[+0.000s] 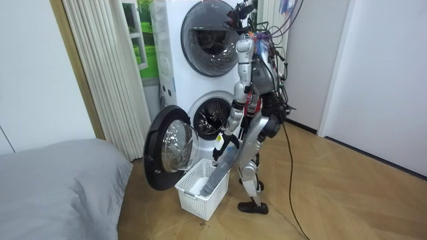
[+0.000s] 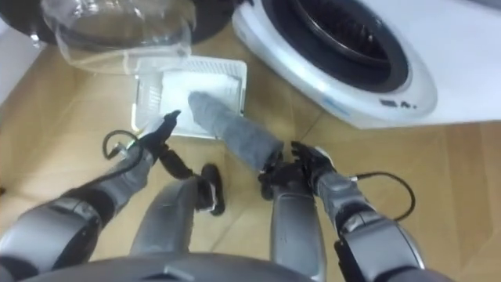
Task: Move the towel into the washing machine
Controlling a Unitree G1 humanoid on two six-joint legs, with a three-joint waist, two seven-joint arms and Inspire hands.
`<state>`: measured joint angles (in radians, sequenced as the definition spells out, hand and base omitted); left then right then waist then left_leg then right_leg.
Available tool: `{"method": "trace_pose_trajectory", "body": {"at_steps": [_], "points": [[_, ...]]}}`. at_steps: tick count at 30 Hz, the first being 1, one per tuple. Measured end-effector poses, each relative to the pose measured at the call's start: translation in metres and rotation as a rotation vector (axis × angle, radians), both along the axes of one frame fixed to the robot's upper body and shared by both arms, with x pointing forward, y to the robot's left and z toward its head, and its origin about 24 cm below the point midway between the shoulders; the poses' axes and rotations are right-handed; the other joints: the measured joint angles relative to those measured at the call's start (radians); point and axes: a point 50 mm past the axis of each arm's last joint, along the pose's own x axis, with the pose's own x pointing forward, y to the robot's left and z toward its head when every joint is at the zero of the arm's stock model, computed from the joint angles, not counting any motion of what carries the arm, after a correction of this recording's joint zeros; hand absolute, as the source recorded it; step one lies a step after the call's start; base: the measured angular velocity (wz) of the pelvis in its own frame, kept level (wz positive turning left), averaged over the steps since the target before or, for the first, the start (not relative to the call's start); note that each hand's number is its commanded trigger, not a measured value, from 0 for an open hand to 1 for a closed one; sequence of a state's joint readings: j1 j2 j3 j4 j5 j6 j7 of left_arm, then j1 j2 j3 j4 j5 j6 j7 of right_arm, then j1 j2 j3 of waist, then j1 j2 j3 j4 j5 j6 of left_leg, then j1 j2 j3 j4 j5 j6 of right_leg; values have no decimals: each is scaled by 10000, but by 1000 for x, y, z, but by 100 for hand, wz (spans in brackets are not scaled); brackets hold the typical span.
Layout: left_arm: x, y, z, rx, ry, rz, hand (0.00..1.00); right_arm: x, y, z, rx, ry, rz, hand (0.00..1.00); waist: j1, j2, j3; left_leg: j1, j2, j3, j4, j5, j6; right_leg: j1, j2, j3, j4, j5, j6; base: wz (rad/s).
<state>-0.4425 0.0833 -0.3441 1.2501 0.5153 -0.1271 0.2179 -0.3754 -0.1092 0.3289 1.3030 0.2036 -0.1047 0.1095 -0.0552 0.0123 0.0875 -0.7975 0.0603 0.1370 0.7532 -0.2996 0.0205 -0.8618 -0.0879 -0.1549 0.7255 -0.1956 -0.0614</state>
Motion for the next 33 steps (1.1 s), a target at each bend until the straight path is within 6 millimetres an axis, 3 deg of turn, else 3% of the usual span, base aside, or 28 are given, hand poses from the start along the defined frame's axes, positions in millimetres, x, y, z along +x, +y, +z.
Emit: {"method": "trace_pose_trajectory", "body": {"at_steps": [5, 9, 13, 17, 21, 27, 33], "points": [[17, -9, 15, 577, -980, -689, 0, 17, 7, 13, 88, -876, 332, 0, -148, -7, 26, -1407, 227, -32, 983, -131, -74, -1371, 27, 19, 788, -24, -176, -6], [34, -15, 30, 684, -1682, -914, 0, 33, 16, 24, 294, -1471, 597, 0, -232, -6, 38, -2550, 519, -48, 1840, -319, -161, -2472, 220, 45, 1386, -23, -365, -13], [45, -19, 43, 626, -2588, -908, 0, 42, 21, 32, 323, -1935, 858, 0, -290, -43, 69, -3183, 674, -57, 2374, -495, -230, -3147, 294, 58, 1909, -155, -525, -7], [54, -18, 54, 773, -3359, -904, 0, 52, 27, 41, 577, -2461, 848, 0, -495, -137, 130, -3927, 676, -280, 2914, -644, -368, -3877, 296, -17, 2476, -241, -798, 0], [54, -22, 57, 697, -3715, -1178, 0, 57, 32, 46, 900, -2749, 737, 0, -574, -260, 201, -4315, 669, -510, 3391, -932, -398, -4205, 374, -56, 2919, -478, -892, -2], [57, -19, 62, 997, -4285, -1451, 0, 66, 43, 55, 1208, -3237, 860, 0, -933, -463, 211, -5025, 668, -792, 4015, -1196, -484, -4856, 382, -210, 3451, -617, -1029, -2], [60, -22, 66, 1131, -4561, -1637, 0, 70, 45, 59, 1439, -3429, 746, 0, -1072, -472, 209, -5469, 673, -974, 4354, -1263, -533, -5185, 378, -366, 3585, -644, -1064, -3]]}}
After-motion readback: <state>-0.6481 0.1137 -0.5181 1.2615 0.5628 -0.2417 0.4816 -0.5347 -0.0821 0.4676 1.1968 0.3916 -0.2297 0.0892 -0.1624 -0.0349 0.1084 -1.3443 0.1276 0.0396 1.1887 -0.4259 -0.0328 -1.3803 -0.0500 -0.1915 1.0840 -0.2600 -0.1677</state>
